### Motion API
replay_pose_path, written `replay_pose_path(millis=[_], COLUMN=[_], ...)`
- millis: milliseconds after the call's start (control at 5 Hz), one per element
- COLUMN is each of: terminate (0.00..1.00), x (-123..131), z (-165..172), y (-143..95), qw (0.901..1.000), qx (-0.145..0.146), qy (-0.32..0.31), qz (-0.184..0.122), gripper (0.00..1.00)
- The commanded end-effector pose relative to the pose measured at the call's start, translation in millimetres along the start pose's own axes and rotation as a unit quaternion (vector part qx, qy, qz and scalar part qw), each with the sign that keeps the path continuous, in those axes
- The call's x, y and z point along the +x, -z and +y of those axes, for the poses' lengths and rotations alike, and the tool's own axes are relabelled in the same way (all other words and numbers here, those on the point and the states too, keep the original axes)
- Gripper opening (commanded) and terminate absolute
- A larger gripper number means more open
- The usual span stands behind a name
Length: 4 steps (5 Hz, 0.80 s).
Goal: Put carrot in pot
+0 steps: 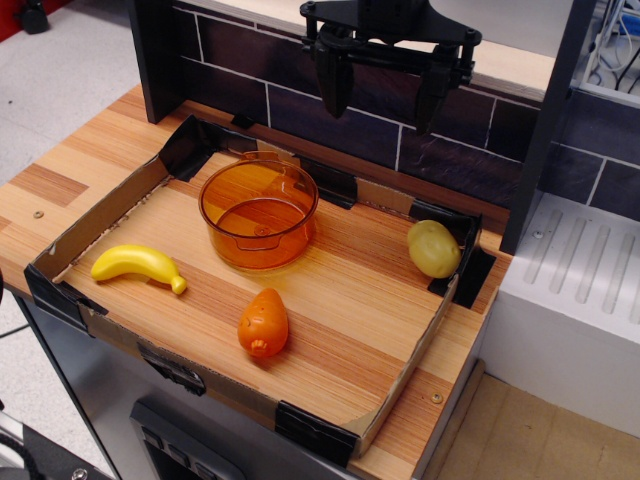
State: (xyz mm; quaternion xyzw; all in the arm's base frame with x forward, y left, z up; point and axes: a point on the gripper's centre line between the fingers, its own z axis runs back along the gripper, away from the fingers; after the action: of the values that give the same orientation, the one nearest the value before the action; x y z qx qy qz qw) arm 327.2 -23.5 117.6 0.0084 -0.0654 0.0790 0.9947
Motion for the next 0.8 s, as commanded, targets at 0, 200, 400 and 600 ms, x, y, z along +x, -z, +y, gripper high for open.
replay_pose_path(millis=[0, 200, 400, 600], terminate=[0.00, 0.00, 0.00, 0.00], x=[0, -5, -22, -49], z=[0, 2, 8, 22], y=[0, -28, -50, -52], qw=[1.0000, 0.9996, 0.9991, 0.9996], qx=[0.000, -0.018, -0.037, -0.016], qy=[0.000, -0.005, 0.012, -0.006], qz=[0.000, -0.022, -0.020, -0.020], gripper=[1.00, 1.00, 1.00, 1.00])
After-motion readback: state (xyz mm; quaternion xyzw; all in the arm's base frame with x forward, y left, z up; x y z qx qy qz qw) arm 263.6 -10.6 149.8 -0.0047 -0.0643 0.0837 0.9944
